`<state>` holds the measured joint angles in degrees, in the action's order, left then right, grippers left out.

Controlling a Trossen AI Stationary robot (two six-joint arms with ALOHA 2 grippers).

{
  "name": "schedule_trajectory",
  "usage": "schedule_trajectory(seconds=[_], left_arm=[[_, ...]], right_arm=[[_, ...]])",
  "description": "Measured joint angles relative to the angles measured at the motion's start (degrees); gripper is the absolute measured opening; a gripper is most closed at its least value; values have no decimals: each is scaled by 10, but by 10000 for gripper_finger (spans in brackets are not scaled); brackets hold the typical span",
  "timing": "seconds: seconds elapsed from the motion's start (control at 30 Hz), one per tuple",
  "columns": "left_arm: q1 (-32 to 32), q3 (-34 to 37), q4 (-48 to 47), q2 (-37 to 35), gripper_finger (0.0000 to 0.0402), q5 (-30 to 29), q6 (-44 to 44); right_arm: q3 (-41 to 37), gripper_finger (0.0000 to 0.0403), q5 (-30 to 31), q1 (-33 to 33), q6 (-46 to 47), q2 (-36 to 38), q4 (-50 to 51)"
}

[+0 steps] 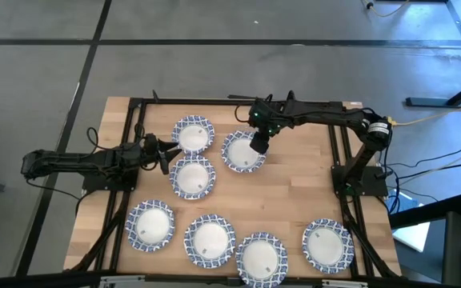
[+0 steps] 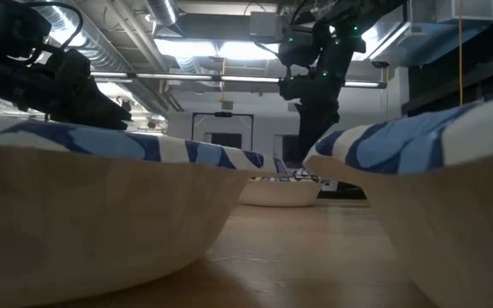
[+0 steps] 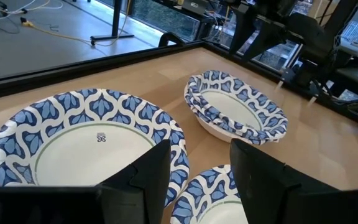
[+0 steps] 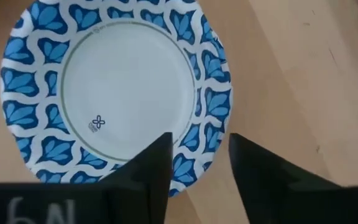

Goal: Nest bowls inside each other
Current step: Stack the blue patterned bowl on top of the other blue patterned bowl

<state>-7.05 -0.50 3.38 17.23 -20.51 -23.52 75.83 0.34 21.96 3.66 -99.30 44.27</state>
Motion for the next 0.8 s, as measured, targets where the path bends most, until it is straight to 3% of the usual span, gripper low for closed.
schedule_trajectory(seconds=[0.33, 0.53, 0.8], left_arm=[[0, 0, 0, 0, 160, 0, -2], [0, 0, 0, 0, 160, 0, -1], [0, 0, 0, 0, 160, 0, 1]], right_arm=[[7, 181, -5, -79, -22, 93, 54], [7, 181, -5, -159, 30, 163, 78], [7, 181, -5, -275, 54, 182, 88]])
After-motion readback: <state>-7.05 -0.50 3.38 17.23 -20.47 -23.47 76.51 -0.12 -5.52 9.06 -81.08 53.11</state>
